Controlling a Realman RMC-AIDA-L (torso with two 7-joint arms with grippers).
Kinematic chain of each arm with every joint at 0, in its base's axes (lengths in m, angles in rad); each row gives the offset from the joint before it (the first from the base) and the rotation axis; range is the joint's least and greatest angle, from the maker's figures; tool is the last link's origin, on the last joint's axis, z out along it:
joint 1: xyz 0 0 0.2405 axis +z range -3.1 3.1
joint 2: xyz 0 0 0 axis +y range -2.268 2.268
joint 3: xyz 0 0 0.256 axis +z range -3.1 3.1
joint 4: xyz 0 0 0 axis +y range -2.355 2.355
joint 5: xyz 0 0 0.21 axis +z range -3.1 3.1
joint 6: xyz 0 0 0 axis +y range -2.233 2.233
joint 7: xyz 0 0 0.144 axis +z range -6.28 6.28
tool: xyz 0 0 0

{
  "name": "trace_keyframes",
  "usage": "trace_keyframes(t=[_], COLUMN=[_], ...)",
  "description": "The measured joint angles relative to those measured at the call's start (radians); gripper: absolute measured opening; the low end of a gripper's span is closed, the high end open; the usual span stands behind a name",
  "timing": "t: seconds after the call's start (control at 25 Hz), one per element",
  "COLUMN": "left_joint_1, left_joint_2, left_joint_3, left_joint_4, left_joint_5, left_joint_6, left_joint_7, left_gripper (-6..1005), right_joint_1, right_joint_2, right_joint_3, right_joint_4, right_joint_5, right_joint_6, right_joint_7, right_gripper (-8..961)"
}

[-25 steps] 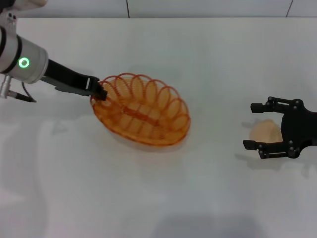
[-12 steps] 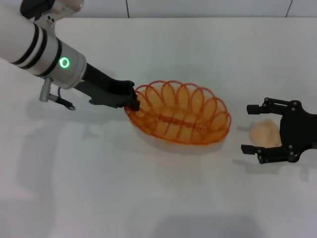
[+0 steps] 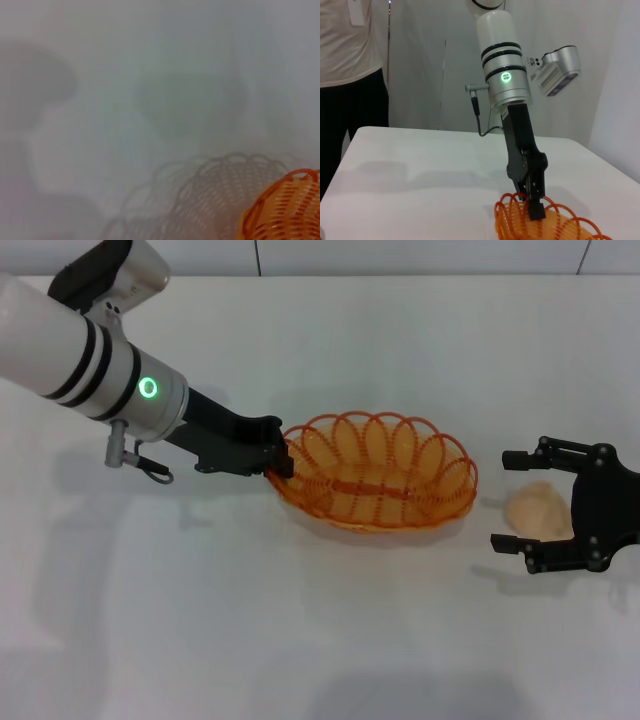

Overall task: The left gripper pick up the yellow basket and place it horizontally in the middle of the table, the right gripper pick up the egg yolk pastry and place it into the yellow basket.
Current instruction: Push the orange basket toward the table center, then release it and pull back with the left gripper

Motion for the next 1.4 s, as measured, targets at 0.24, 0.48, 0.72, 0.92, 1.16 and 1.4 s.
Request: trace_keyframes(t=[0.24, 0.48, 0.72, 0.92, 1.16, 1.4], left_joint_1=[0.000, 0.000, 0.008, 0.010, 0.026, 0.082], left_joint_2=[0.001, 0.002, 0.002, 0.002, 0.004, 0.007], left_joint_3=[0.000, -0.001, -0.003, -0.002, 0.020, 0.049], left_joint_4=[0.000, 0.000, 0.003, 0.007, 0.068, 0.224], left_joint_5=[-0.002, -0.009, -0.010, -0.005, 0.008, 0.020], left_joint_6=[-0.004, -0.004, -0.013, -0.010, 0.006, 0.034], left_joint_7=[-0.002, -0.005, -0.007, -0.002, 0.016, 0.163], left_gripper=[83, 149, 304, 463, 591, 676], right_joint_1=[-0.001, -0.002, -0.015, -0.018, -0.022, -0.025], right_joint_2=[-0.001, -0.001, -0.003, -0.003, -0.003, -0.003], right_joint_3=[0.000, 0.000, 0.000, 0.003, 0.013, 0.037], right_joint_4=[0.005, 0.007, 0.009, 0.007, 0.008, 0.005], right_joint_5=[0.000, -0.001, -0.001, 0.000, 0.000, 0.000], right_joint_6=[-0.001, -0.001, -0.001, -0.001, -0.001, -0.015], right_joint_7=[-0.011, -0.019, -0.026, -0.026, -0.026, -0.020], right_gripper=[847, 846, 846, 845, 845, 844])
